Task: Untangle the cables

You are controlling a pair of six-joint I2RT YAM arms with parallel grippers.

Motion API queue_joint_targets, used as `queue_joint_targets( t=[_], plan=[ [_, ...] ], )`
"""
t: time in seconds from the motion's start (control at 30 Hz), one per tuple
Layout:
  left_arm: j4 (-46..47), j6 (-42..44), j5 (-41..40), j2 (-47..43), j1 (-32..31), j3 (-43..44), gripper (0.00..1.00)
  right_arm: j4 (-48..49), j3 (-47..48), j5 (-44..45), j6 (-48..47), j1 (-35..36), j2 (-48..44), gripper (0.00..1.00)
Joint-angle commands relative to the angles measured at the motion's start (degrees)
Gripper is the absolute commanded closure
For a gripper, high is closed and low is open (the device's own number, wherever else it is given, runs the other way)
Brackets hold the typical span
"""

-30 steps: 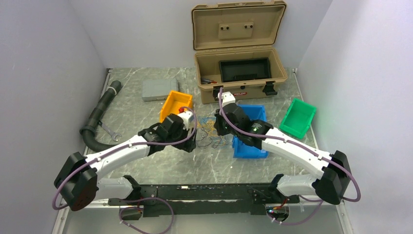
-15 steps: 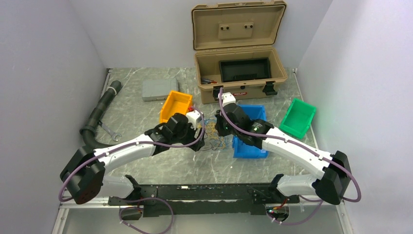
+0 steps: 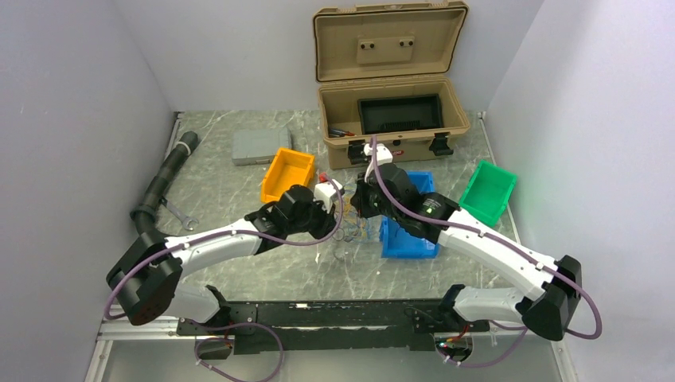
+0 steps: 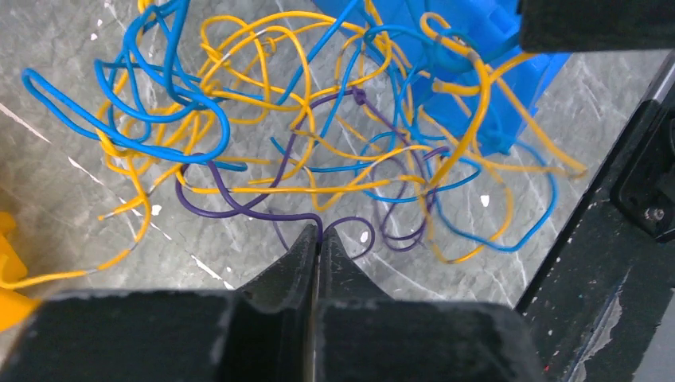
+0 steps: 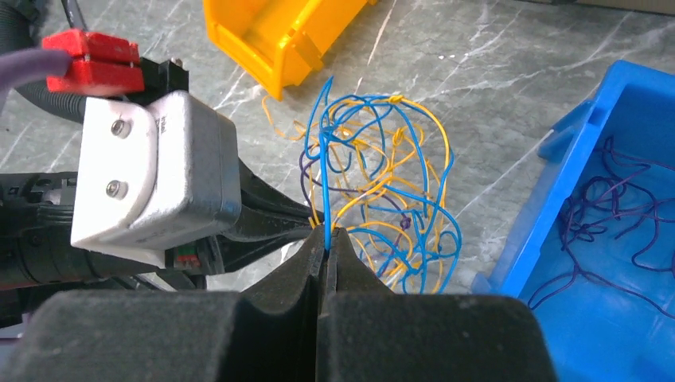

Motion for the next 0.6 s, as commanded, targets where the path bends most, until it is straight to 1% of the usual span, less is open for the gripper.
queue_joint_targets(
  t=[0.0, 0.07, 0.17, 0.23, 0.37, 0.47, 0.57],
  plan=[
    [2.59, -0.62, 1.14, -1.38, -0.27, 2.23, 1.00, -0.50, 1.87, 3.47, 2.25, -0.39, -2.57, 1.00],
    [0.45, -0.58, 0.17, -2.94, -0.28, 2.17, 1.00, -1.69, 0.87, 7.41, 3.82, -1.14, -2.65, 1.00],
    [-5.19, -0.87, -2.40, -6.08, -0.29, 2.38, 1.00, -3.08, -0.82, 10.53, 7.25, -3.81, -2.36, 1.00],
    [-9.95, -0.86, -4.96, -8.51, -0.15, 2.69, 1.00, -3.56, -2.19, 10.30, 9.42, -6.32, -2.19, 1.00],
    [-17.29, -1.68, -8.60, -14.95, 1.30, 2.84, 1.00, -1.57, -5.48, 6.53, 11.01, -11.14, -3.45, 1.00],
    [-21.20, -3.54, -8.75, -20.57, 4.79, 2.59, 1.00, -0.31, -6.89, 5.55, 10.94, -12.70, -4.71, 1.00],
    [-24.70, -5.41, -8.75, -25.25, 10.97, 3.10, 1.00, -0.76, -6.60, 5.80, 10.50, -13.29, -4.54, 1.00]
  ],
)
